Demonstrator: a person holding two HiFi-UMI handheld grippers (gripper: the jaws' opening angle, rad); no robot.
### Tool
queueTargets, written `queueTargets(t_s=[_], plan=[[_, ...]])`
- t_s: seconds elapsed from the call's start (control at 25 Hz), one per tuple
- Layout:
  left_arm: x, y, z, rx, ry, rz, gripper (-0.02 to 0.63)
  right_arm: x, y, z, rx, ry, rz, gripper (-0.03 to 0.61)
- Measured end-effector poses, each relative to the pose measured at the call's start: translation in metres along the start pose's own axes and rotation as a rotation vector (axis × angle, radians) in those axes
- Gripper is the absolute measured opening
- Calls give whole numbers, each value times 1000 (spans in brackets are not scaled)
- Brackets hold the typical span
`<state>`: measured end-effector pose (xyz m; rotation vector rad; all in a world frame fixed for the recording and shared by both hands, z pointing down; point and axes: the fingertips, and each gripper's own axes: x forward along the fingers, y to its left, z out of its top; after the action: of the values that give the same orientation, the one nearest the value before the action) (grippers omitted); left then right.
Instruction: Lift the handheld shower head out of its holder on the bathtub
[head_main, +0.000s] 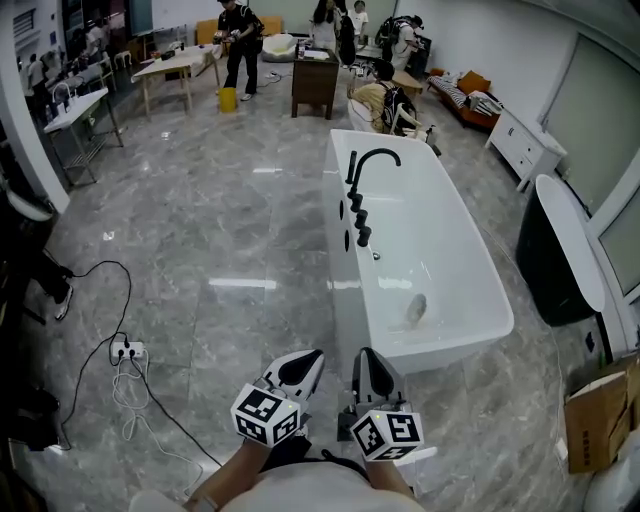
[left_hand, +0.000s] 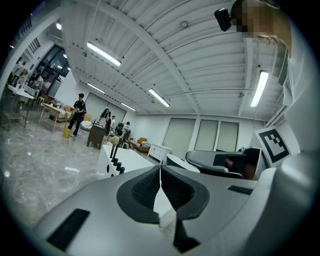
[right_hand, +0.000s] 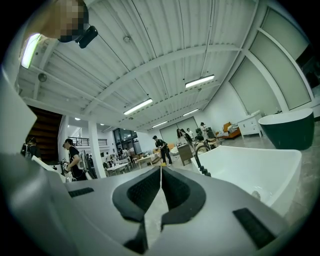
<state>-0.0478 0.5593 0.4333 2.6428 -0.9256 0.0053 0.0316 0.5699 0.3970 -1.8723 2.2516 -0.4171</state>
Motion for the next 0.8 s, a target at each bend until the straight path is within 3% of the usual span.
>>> queueTargets(t_s=[0.8], plan=[[19,48,4,-26,11,21,14,55,-5,-5,-4,18,7,18]])
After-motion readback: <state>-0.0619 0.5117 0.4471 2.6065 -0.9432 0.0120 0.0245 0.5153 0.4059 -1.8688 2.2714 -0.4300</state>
